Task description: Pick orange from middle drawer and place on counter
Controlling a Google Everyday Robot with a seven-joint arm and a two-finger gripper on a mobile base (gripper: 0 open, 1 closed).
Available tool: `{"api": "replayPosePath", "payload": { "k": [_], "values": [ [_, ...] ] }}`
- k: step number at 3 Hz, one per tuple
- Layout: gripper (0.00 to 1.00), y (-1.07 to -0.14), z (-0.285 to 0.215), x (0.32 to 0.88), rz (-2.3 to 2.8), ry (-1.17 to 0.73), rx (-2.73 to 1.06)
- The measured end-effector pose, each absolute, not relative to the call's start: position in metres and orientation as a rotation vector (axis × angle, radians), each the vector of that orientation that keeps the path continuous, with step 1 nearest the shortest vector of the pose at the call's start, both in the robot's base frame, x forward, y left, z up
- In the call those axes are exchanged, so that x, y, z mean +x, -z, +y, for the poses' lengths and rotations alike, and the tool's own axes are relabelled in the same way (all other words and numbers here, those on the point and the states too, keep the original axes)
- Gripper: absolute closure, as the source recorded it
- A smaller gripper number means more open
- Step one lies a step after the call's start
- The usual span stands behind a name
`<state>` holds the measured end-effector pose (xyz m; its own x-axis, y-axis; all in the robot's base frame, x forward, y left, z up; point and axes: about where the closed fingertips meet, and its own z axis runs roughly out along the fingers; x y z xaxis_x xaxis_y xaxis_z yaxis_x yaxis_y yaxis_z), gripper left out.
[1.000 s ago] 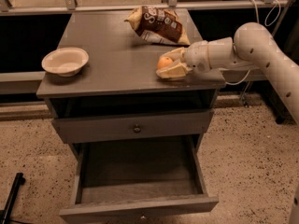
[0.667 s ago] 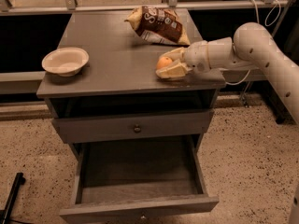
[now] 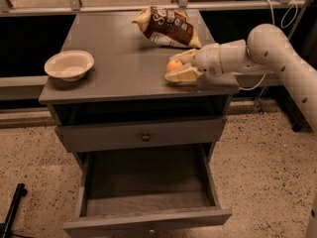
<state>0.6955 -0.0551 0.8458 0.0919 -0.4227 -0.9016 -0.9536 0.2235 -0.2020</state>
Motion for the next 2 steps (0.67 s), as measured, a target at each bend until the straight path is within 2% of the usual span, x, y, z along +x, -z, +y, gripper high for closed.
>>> {"api": "replayPosePath", "payload": {
  "k": [1, 2],
  "values": [
    [0.00, -0.8457, -0.0550, 0.6955, 1.499, -0.670, -1.363],
    [0.00, -0.8457, -0.0550, 0.6955, 1.499, -0.670, -1.363]
  ]
}}
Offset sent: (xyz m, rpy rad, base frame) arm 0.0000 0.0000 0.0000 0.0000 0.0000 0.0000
